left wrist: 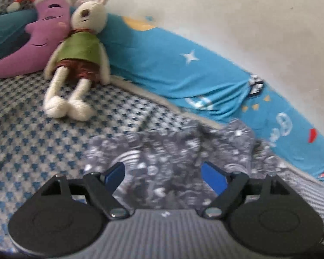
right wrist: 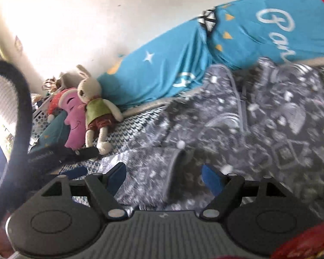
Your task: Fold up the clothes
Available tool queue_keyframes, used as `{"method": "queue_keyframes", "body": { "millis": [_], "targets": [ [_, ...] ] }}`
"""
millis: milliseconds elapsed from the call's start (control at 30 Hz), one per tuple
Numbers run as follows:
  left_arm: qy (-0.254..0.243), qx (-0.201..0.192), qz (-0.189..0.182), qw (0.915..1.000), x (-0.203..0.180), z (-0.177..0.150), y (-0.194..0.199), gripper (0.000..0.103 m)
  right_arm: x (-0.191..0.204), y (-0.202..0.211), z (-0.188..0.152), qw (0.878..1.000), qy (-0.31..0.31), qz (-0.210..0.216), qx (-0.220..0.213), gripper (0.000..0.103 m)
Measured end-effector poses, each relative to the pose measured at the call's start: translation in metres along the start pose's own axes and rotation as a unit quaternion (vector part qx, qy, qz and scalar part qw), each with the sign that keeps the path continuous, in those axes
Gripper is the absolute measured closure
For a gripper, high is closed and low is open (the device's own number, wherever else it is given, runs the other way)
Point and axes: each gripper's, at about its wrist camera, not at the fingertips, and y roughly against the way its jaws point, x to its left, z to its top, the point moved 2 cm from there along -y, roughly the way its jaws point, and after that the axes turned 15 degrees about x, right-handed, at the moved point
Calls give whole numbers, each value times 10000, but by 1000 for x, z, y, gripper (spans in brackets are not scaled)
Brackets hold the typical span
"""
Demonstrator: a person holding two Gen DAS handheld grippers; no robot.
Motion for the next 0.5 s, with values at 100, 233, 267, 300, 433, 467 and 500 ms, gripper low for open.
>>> {"method": "queue_keyframes", "body": {
  "millis": [100, 233, 267, 300, 433, 467, 500],
  "targets": [
    [57, 41, 141, 9999, 7, 1, 0, 18, 0, -16, 4, 9999, 51, -99, 91, 25],
    [149, 83, 222, 9996, 14, 2, -2, 15, -2, -37, 4, 9994, 72, -147, 304, 28],
    [172, 99, 244, 9995, 16, 2, -2, 14, -3, -42, 4, 9993, 82, -136, 346, 29],
    [195, 115, 267, 9994, 18, 2, -2, 14, -3, -46, 4, 9991, 122, -118, 387, 32],
    [316, 122, 274, 9990, 24, 2, -2, 13, 1, -58, 2, 9984, 313, -168, 450, 43],
    [353, 116, 292, 9989, 27, 2, -2, 13, 2, -59, 1, 9983, 354, -165, 434, 45],
    [381, 109, 313, 9987, 28, 2, -2, 12, 4, -59, 1, 9982, 394, -162, 419, 51]
  ]
}}
